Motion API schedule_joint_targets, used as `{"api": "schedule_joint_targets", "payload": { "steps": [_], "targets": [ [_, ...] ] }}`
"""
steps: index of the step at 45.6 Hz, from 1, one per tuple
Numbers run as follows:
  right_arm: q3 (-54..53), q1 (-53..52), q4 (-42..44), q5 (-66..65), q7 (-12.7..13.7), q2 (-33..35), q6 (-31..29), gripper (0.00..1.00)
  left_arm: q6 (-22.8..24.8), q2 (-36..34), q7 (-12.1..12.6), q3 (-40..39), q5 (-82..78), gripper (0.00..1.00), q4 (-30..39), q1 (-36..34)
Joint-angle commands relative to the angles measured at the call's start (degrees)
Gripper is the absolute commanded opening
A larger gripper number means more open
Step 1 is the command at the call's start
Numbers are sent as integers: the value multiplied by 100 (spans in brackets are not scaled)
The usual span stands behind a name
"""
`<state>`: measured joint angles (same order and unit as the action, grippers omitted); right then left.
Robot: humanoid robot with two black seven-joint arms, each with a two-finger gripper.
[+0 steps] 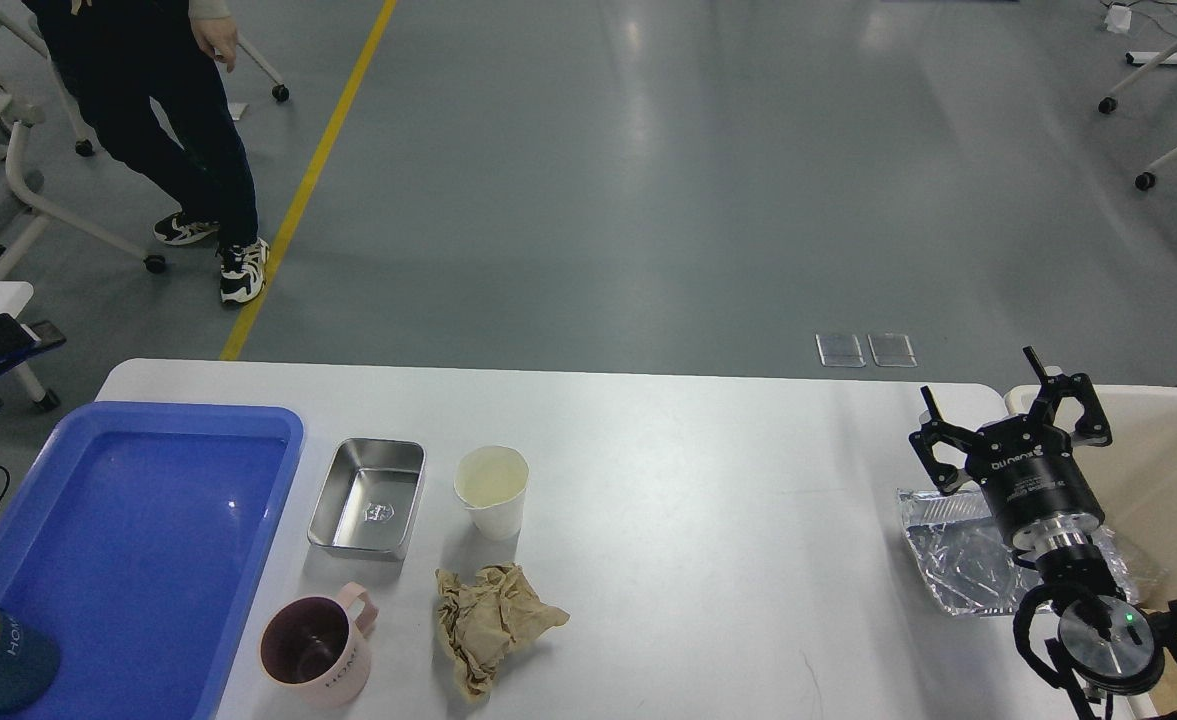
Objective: Tidy desktop
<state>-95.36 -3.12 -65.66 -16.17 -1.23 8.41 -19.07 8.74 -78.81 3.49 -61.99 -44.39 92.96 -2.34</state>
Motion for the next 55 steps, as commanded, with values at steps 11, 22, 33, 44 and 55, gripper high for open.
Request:
{"api": "schedule_joint_targets", "payload": {
  "steps": [11,22,33,44,55],
  "targets": [
    [9,-14,0,-9,0,3,0,100,5,-29,-15,793,-342,96,618,5],
    [9,13,9,-9,9,29,0,100,-22,15,-15,1857,-746,96,794,23],
    [9,4,9,-9,9,29,0,100,-39,15,-15,2112,-958,96,794,14],
    [9,-5,18,-9,9,38,0,100,-39,331,-15,2112,-1379,96,794,-83],
    [9,4,18,-88,9,38,0,100,5,1051,90,2200,-2399,96,759,-74]
  ]
}}
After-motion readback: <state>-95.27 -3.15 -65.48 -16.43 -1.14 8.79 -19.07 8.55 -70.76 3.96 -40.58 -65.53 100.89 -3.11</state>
